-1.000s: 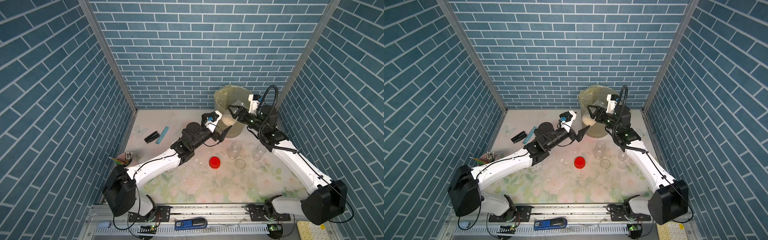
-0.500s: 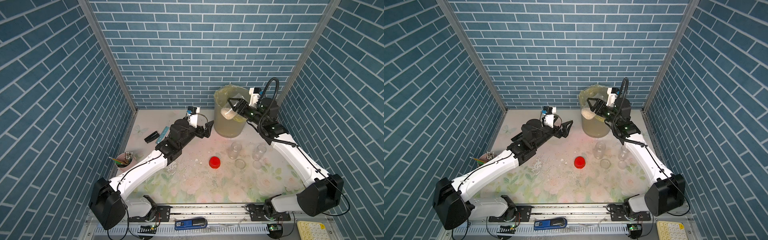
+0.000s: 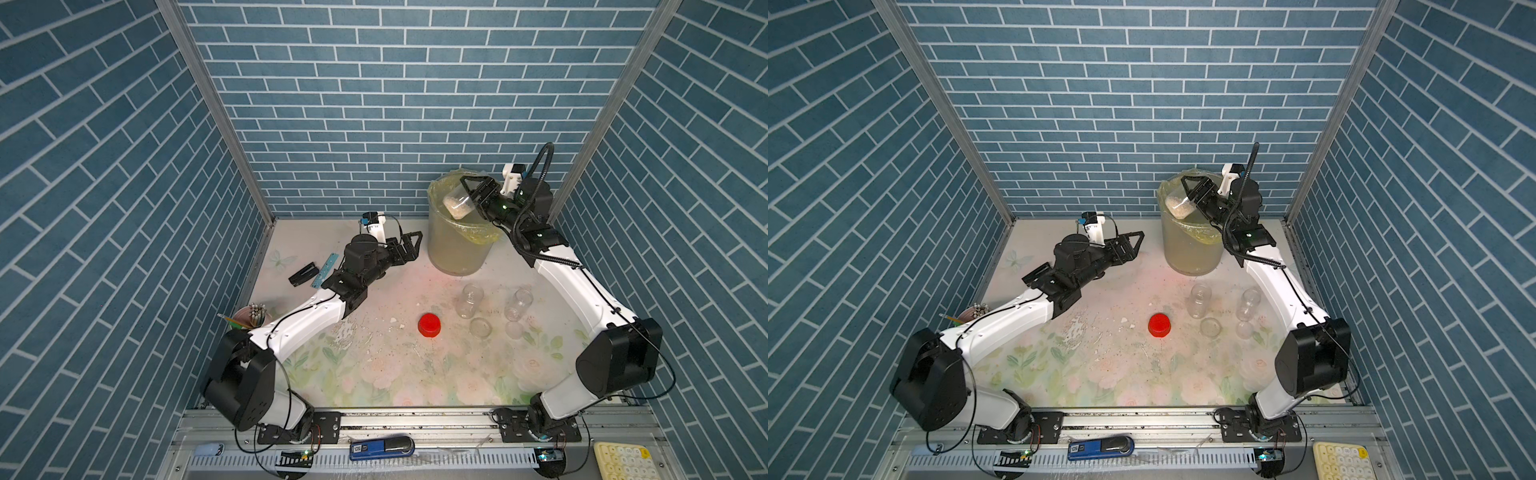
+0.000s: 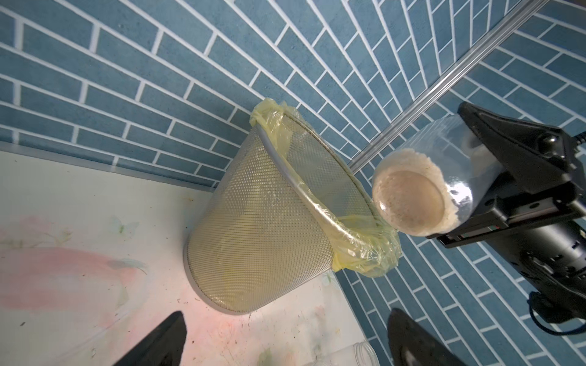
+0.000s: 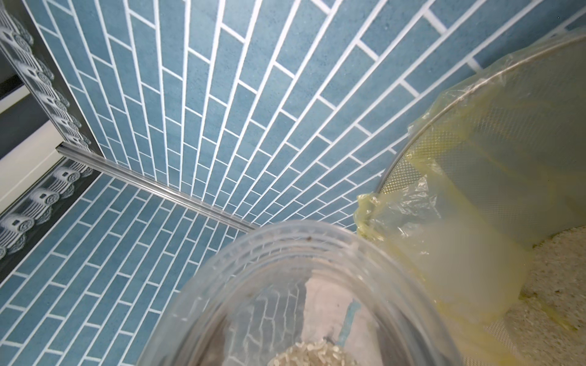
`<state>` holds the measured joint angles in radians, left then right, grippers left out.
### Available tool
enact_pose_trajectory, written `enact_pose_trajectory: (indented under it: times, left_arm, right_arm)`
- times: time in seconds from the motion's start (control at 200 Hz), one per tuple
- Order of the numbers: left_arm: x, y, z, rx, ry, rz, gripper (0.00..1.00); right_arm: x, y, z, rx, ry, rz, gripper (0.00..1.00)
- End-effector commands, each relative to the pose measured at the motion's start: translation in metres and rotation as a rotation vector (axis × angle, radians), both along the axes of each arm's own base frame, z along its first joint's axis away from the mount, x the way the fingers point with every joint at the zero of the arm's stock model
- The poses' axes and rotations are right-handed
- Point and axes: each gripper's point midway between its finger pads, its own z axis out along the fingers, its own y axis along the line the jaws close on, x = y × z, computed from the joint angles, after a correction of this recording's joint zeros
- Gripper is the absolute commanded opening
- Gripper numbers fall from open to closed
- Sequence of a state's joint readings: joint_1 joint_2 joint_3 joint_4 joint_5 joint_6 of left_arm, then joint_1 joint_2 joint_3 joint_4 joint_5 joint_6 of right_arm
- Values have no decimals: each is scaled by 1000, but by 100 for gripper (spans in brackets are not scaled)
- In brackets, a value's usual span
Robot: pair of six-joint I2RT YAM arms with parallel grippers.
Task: Empty moldy rice from jars
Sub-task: Pour the moldy rice from the jar into the trash bin.
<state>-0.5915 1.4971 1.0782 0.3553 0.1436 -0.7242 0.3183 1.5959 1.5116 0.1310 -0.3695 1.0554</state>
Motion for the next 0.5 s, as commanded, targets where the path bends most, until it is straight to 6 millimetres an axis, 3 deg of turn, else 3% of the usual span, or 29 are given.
enact_pose_trajectory:
  times: [0.0, 0.055, 0.145, 0.26, 0.495]
  left_arm:
    - [9, -15, 41, -49, -24, -33, 99]
    - [9, -23, 53, -88, -85, -67, 99]
    - [13, -19, 66, -166, -144, -28, 100]
    - [20, -21, 67, -269, -145, -15, 100]
    - [35, -69, 79, -363, -188, -118, 100]
  right_arm:
    - [-2, 4, 35, 91, -48, 31, 36]
    - [2, 5, 32, 103, -36, 37, 36]
    - [10, 7, 27, 132, -22, 43, 36]
    - [15, 5, 28, 167, -26, 20, 35]
    - [23, 12, 30, 274, -7, 64, 34]
